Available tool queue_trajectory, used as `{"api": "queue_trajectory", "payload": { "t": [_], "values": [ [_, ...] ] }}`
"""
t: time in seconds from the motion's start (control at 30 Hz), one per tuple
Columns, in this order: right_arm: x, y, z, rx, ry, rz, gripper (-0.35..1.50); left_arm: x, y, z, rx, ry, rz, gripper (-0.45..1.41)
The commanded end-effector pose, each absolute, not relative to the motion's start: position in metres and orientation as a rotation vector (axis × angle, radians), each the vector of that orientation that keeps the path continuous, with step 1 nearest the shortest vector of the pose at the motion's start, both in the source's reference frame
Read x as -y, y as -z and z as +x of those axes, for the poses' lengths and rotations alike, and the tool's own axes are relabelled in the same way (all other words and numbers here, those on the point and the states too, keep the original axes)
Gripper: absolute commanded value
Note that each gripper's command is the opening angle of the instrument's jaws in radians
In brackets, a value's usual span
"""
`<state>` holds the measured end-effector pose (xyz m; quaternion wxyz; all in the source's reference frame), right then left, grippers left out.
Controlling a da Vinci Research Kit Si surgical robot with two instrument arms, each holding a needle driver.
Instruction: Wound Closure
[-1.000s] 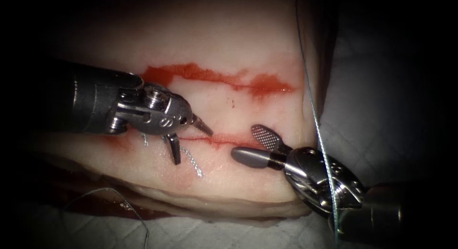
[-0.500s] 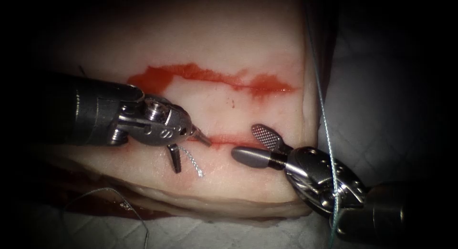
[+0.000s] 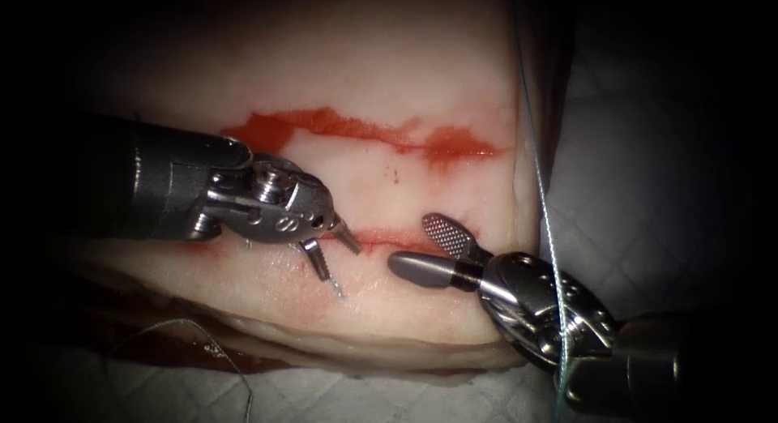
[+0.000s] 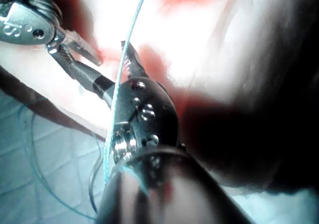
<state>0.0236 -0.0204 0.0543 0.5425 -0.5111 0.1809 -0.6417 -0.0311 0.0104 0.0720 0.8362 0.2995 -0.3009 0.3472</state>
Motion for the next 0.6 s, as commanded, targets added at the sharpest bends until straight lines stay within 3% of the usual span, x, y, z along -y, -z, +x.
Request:
{"api": "queue_trajectory", "payload": {
  "t": [0.03, 0.37, 0.6],
  "values": [
    [0.0205, -0.0547, 0.0244, -0.432, 1.523, -1.216, 1.28, -0.0104, -0.0725, -0.0316, 0.637, -0.738, 0.636, -0.03],
    [0.0206, -0.0547, 0.0244, -0.435, 1.518, -1.214, 1.30, -0.0101, -0.0724, -0.0314, 0.623, -0.692, 0.665, 0.10],
    [0.0206, -0.0547, 0.0244, -0.438, 1.513, -1.212, 1.31, -0.0096, -0.0727, -0.0319, 0.621, -0.692, 0.673, -0.45]
  ]
}}
